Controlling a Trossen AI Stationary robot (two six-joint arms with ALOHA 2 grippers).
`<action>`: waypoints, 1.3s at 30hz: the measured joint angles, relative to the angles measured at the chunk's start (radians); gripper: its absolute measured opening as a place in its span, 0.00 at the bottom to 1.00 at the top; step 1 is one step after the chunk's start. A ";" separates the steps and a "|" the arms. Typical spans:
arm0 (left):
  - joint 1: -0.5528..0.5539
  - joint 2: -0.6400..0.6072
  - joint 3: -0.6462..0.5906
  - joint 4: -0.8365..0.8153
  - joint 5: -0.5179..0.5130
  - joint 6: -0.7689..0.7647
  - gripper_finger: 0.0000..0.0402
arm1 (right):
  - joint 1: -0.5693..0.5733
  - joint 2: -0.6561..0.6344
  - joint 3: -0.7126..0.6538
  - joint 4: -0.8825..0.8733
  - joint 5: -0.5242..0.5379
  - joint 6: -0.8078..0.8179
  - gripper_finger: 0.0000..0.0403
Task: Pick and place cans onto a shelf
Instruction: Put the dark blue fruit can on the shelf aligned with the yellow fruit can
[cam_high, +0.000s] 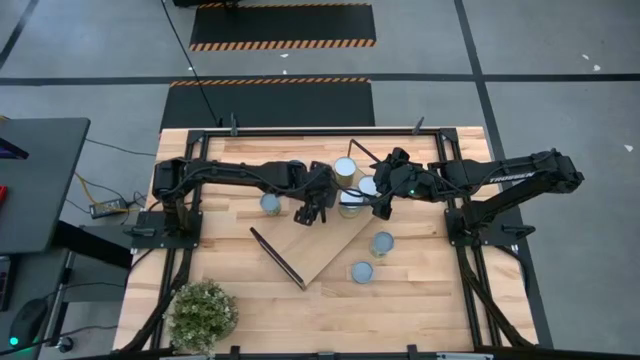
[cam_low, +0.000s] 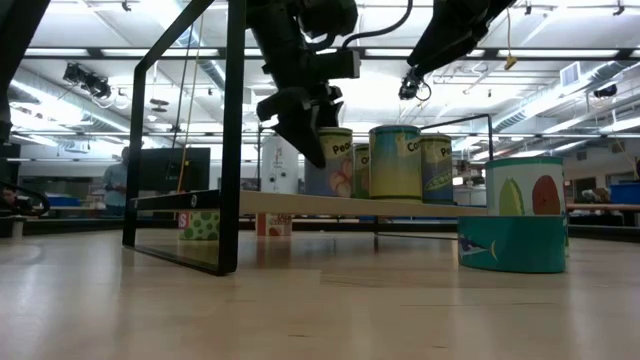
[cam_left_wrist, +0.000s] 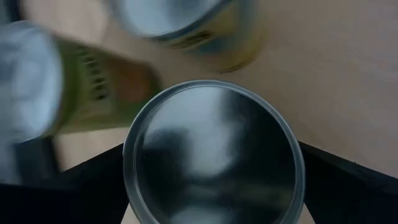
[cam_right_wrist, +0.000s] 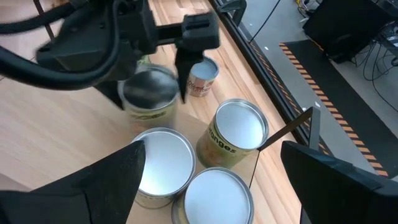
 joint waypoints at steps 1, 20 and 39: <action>0.001 0.000 0.000 -0.007 0.038 0.000 0.98 | 0.000 0.000 0.000 0.000 0.000 0.000 0.95; 0.026 -0.010 0.000 -0.034 0.092 -0.028 0.98 | 0.001 0.000 0.000 0.000 -0.011 0.002 0.95; 0.020 -0.078 0.005 -0.042 -0.010 0.016 0.98 | 0.001 0.000 0.000 0.014 -0.018 -0.007 0.95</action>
